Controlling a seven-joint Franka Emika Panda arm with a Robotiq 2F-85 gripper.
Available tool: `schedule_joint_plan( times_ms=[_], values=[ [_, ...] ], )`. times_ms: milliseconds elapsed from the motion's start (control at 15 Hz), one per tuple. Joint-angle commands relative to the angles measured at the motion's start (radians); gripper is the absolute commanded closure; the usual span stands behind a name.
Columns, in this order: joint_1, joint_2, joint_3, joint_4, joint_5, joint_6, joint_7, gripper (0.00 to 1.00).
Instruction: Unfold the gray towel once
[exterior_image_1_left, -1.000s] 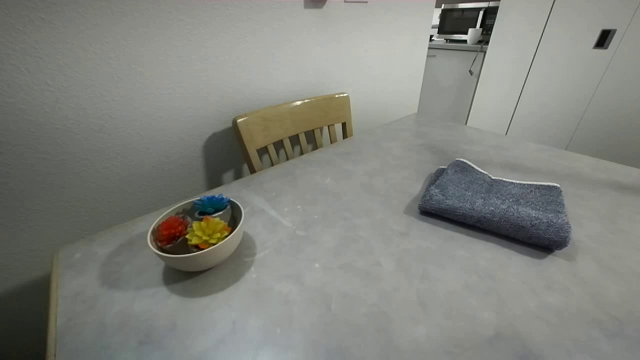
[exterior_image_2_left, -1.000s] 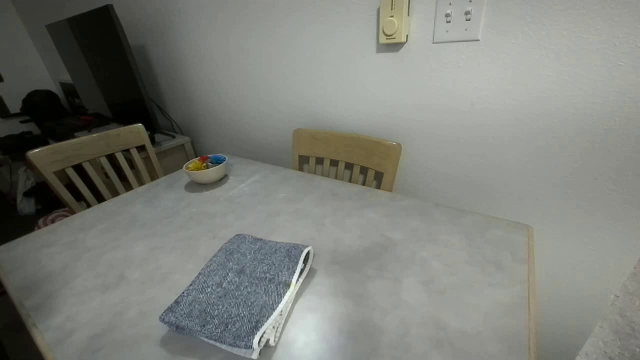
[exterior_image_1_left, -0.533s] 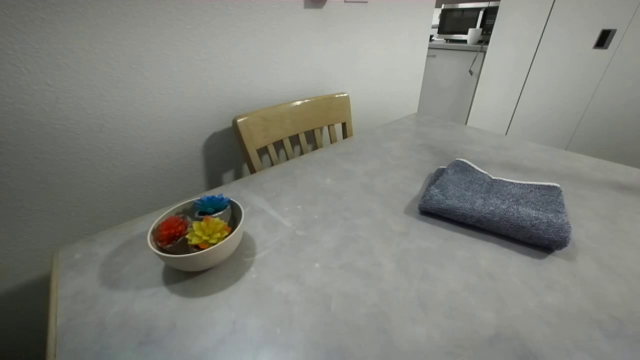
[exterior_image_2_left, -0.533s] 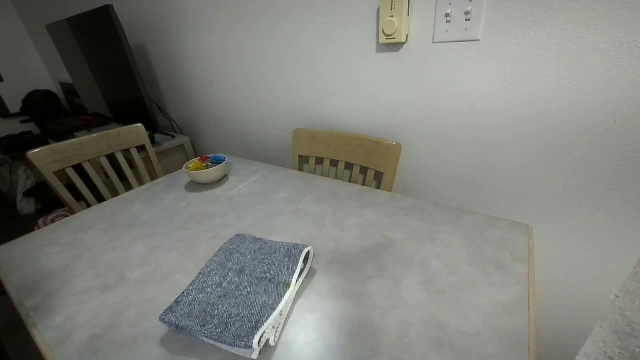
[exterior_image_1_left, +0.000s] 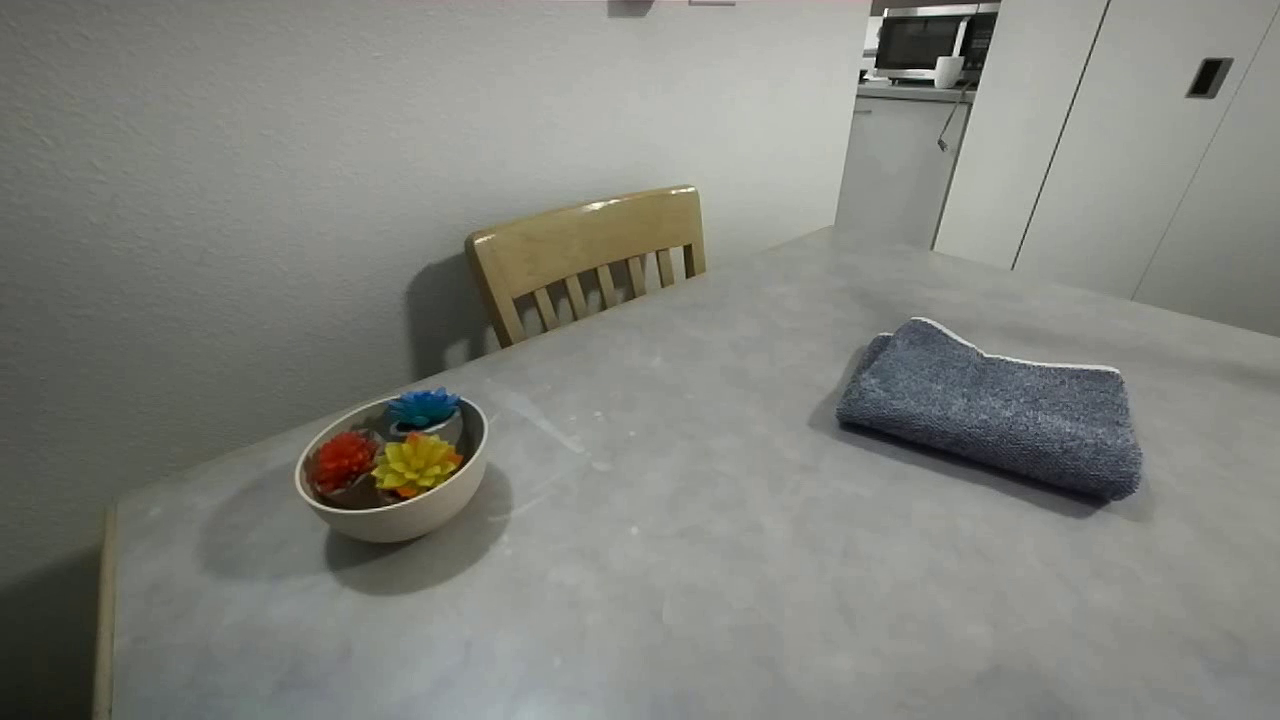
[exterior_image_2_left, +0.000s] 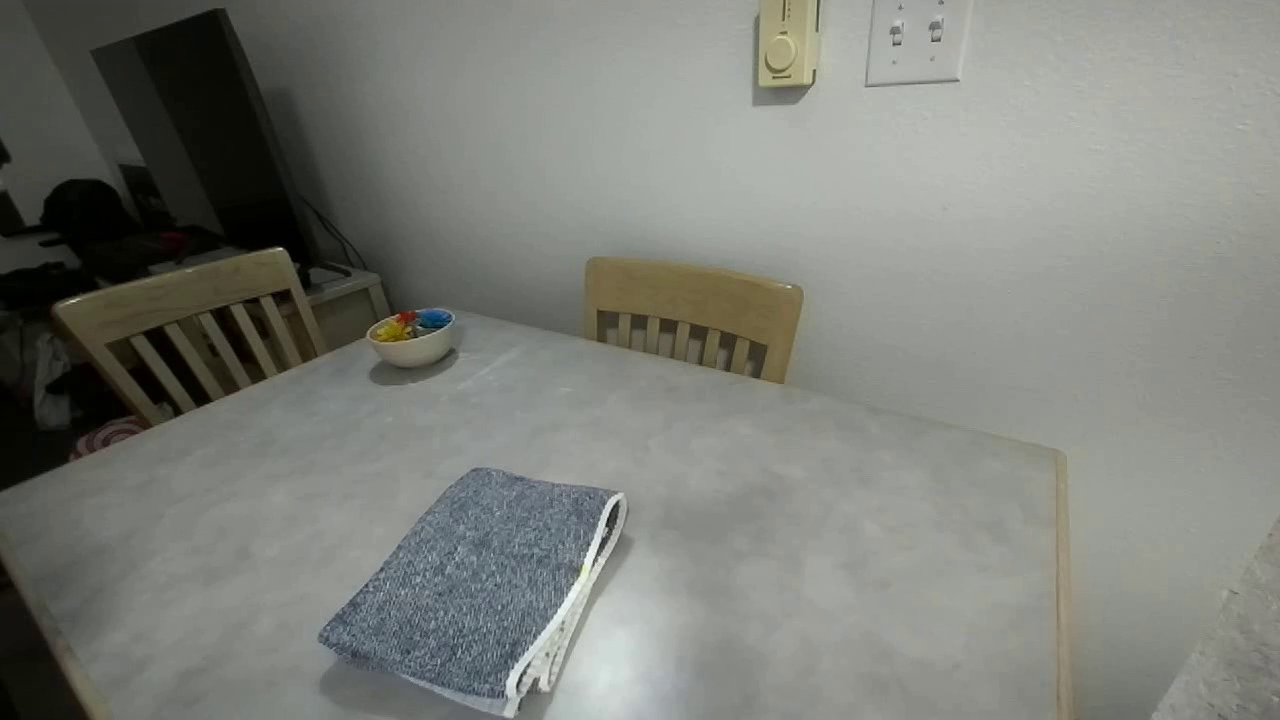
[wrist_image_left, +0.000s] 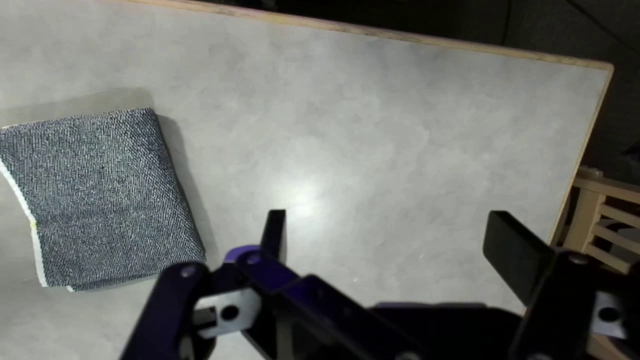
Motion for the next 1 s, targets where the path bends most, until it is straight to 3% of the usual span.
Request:
schedule_joint_plan(
  times_ms=[0,533,867,933],
  values=[
    [-0.029,0.047,0.01,0.011,-0.007,0.061,0.008,0.0],
    [-0.09,0.175,-0.002,0.025,-0.084,0.204,0.06,0.0],
    [-0.14,0.184,-0.056,0.074,-0.217,0.106,-0.02,0.0],
    [-0.123,0.165,-0.037,0.033,-0.187,0.165,0.03,0.0]
  ],
)
